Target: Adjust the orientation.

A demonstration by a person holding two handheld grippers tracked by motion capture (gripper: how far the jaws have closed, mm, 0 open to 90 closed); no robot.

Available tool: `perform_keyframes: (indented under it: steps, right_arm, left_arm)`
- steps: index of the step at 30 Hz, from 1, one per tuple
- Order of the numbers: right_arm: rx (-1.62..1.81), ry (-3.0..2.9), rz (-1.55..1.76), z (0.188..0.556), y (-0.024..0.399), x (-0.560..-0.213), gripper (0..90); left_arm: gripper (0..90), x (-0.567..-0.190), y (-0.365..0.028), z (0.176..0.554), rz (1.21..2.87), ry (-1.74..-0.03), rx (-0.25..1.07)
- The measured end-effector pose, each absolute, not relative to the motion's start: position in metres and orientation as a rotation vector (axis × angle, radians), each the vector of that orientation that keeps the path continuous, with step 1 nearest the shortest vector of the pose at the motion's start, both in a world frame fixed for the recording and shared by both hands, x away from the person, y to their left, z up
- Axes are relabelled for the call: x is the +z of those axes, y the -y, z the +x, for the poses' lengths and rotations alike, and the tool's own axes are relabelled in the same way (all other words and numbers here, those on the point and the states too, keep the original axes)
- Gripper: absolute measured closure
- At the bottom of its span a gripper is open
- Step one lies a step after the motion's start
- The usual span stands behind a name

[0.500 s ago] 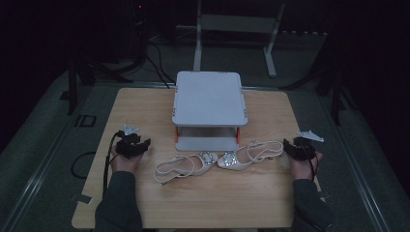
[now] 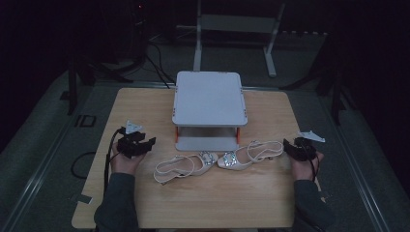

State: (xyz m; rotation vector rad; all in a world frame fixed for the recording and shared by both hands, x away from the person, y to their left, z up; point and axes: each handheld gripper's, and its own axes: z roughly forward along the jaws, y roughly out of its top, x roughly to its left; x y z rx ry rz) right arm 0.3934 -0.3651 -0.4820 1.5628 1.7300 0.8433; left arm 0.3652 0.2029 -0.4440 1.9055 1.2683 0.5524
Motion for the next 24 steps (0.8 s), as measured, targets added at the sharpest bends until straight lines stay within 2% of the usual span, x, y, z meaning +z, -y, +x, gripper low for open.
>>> perform_keyframes:
  steps: [8, 9, 12, 16, 19, 24]
  right_arm:
    - [0.854, -1.719, 1.574, 0.393, 0.369, -0.482, 50.1]
    - [0.857, -1.717, 1.574, 0.392, 0.369, -0.481, 50.0]
    - [0.855, -1.72, 1.572, 0.392, 0.369, -0.482, 49.9]
    - [0.854, -1.723, 1.57, 0.392, 0.368, -0.482, 49.8]
    - [0.853, -1.731, 1.567, 0.393, 0.368, -0.483, 49.6]
    - [0.857, -1.73, 1.574, 0.393, 0.369, -0.483, 49.6]
  left_arm:
    - [52.2, -0.419, -0.184, 0.345, 1.928, -1.144, 0.53]
    - [52.4, -0.408, -0.17, 0.338, 1.963, -1.077, 0.52]
    - [52.9, -0.403, -0.153, 0.334, 2.018, -1.013, 0.498]
    - [52.9, -0.408, -0.139, 0.336, 2.078, -0.966, 0.454]
    - [53.9, -0.43, -0.128, 0.346, 2.169, -0.948, 0.347]
    - [55.2, -0.445, -0.117, 0.351, 2.268, -0.919, 0.257]
